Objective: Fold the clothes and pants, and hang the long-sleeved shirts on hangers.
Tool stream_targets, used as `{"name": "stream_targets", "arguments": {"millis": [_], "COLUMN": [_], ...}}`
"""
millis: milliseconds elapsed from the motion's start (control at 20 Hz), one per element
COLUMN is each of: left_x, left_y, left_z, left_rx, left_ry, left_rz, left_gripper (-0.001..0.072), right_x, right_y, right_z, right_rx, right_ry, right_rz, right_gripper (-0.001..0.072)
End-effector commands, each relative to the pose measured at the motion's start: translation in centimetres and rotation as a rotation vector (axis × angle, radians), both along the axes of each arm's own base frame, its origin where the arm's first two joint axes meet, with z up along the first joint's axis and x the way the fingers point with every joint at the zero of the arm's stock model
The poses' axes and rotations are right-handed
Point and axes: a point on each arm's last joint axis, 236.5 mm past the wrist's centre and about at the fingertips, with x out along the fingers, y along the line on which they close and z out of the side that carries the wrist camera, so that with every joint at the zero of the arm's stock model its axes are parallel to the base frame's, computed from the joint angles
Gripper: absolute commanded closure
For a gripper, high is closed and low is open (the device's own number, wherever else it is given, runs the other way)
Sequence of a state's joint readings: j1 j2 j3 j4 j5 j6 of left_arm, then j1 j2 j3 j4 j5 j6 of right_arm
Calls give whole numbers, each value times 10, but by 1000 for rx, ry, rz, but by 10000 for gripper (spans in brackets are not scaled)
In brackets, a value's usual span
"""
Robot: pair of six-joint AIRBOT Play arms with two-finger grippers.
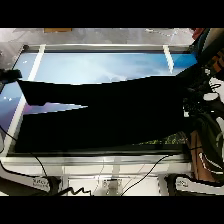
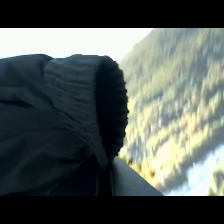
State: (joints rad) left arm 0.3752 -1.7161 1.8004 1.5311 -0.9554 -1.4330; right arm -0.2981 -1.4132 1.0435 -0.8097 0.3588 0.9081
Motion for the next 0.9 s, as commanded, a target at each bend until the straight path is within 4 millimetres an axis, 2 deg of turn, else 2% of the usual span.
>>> {"name": "stream_targets", "arguments": {"millis": [0,150,350,450,500,550,600,650,700,850], "left_x": [35,63,86,91,93,94,96,95,95,86], "left_y": [-7,-8,4,2,0,-3,-9,-9,-11,-14], "left_z": [-46,-50,-26,-26,-31,-37,-44,-48,-49,-46], "left_rx": [-71,-60,-2,6,3,0,-9,-16,-19,-34], "left_ry": [-50,-148,-300,-321,-316,-307,-296,-288,-281,-242], "left_rz": [4,4,19,15,12,6,2,5,2,-2], "left_gripper": [697,697,696,696,649,379,-7,-11,-9,-4], "right_x": [23,28,31,31,31,31,31,31,31,30], "right_y": [-7,-14,-23,-25,-25,-25,-24,-24,-24,-22], "right_z": [2,-12,-11,-11,-12,-13,-14,-13,-13,-7], "right_rx": [-84,-99,-122,-127,-127,-125,-124,-124,-124,-121], "right_ry": [-89,-86,-107,-112,-109,-105,-104,-104,-105,-111], "right_rz": [-76,-104,-137,-144,-144,-141,-139,-140,-139,-133], "right_gripper": [693,694,693,693,692,603,374,192,162,162]}}
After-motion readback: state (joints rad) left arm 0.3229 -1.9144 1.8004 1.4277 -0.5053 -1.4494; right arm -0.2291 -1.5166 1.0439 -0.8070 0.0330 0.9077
